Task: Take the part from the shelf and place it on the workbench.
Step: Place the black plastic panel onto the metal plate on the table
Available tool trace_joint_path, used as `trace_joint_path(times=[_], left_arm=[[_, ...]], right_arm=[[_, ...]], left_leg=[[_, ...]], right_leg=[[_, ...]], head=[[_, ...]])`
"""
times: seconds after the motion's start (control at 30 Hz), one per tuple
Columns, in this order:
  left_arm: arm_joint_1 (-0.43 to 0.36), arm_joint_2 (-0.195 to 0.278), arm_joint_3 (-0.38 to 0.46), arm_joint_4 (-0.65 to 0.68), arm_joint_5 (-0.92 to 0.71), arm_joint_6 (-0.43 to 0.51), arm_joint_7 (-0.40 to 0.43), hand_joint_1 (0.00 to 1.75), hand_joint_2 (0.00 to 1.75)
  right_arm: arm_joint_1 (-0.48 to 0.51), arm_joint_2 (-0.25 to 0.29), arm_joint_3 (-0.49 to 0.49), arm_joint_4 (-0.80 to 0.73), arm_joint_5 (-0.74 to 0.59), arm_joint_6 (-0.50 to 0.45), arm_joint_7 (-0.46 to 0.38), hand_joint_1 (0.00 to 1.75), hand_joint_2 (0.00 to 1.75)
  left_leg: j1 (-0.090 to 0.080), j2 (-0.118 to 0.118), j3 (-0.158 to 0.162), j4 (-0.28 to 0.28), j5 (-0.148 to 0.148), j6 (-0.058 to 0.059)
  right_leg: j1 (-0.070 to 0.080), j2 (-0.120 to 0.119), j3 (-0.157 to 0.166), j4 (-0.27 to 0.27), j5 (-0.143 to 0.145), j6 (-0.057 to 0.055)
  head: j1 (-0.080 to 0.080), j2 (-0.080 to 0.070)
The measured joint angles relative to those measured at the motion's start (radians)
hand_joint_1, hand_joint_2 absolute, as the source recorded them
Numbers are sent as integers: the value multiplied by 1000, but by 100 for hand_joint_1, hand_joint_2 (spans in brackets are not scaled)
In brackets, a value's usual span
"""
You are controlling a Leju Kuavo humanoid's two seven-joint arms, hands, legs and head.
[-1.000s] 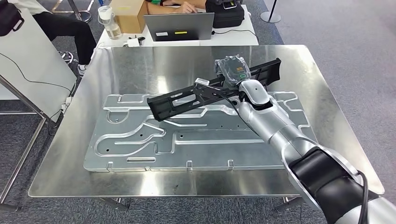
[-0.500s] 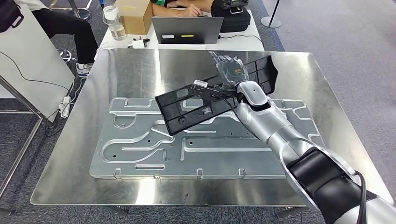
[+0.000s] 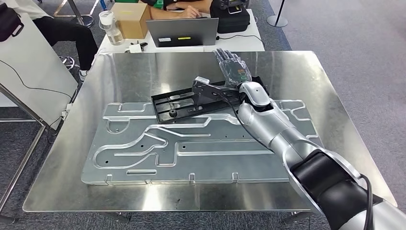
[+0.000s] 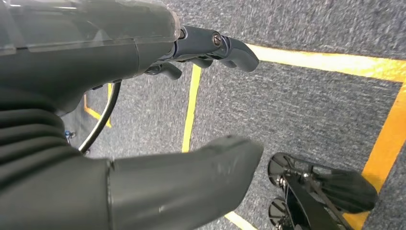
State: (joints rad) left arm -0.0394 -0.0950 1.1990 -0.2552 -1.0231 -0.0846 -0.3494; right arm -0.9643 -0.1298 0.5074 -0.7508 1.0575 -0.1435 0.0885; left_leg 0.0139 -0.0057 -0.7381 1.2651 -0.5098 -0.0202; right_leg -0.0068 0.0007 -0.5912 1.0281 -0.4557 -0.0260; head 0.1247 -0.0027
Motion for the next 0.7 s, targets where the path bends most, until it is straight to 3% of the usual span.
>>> trace_joint_path(times=[0.1,0.13,0.2,0.27,0.33,0.4,0.43,0.47,0.5,0.6,0.63,0.7], left_arm=[[-1,0,4,0,0,0,0,0,0],[-1,0,5,0,0,0,0,0,0],[-1,0,6,0,0,0,0,0,0],[-2,-1,7,0,0,0,0,0,0],[-2,-2,8,0,0,-1,0,0,0],[-1,-2,8,0,0,-1,0,0,0],[-1,-2,9,0,0,-2,0,0,0],[0,-2,9,0,1,-3,-1,0,0],[0,-2,10,0,2,-5,-1,0,0],[1,-4,16,0,8,-16,-5,0,0],[2,-6,19,0,9,-19,-10,0,0],[0,-19,23,0,8,-9,-23,0,0]], right_arm=[[-4,4,0,0,0,0,0,0,175],[-5,5,0,0,0,0,0,0,175],[-6,7,0,0,0,0,0,0,175],[-8,7,0,0,-1,-1,0,0,87],[-10,7,0,1,-7,-2,2,0,0],[-8,7,0,4,-27,-9,-3,0,0],[-4,7,0,5,-40,-16,-10,0,0],[1,7,0,3,-55,-27,-21,0,0],[8,7,-1,-4,-71,-41,-36,0,0],[50,7,-12,-73,-127,-92,-96,0,0],[76,8,-16,-113,-143,-111,-114,0,0],[146,9,-20,-209,-158,-147,-138,0,0]], left_leg=[[-3,0,111,-196,70,14],[-6,-1,127,-227,76,19],[-9,-1,131,-238,77,29],[-4,1,134,-247,83,41],[0,3,138,-255,88,53],[0,2,137,-255,88,57],[0,2,136,-254,87,57],[0,2,136,-252,86,57],[0,2,136,-250,85,56],[-1,1,135,-240,81,46],[-1,1,134,-238,82,41],[-3,-1,134,-240,85,30]], right_leg=[[3,0,0,6,-3,7],[4,1,-1,6,-4,11],[6,2,-1,4,-3,21],[4,2,-4,13,-12,31],[1,1,-36,84,-56,40],[-2,1,-98,211,-115,47],[-4,1,-123,259,-128,49],[-7,1,-133,275,-122,51],[-9,0,-124,251,-98,52],[-10,0,-34,61,-9,47],[-8,0,-17,23,3,44],[0,1,-14,11,7,35]], head=[[0,0],[0,0],[0,0],[0,0],[1,0],[0,0],[1,0],[1,0],[1,0],[1,0],[0,0],[0,0]])
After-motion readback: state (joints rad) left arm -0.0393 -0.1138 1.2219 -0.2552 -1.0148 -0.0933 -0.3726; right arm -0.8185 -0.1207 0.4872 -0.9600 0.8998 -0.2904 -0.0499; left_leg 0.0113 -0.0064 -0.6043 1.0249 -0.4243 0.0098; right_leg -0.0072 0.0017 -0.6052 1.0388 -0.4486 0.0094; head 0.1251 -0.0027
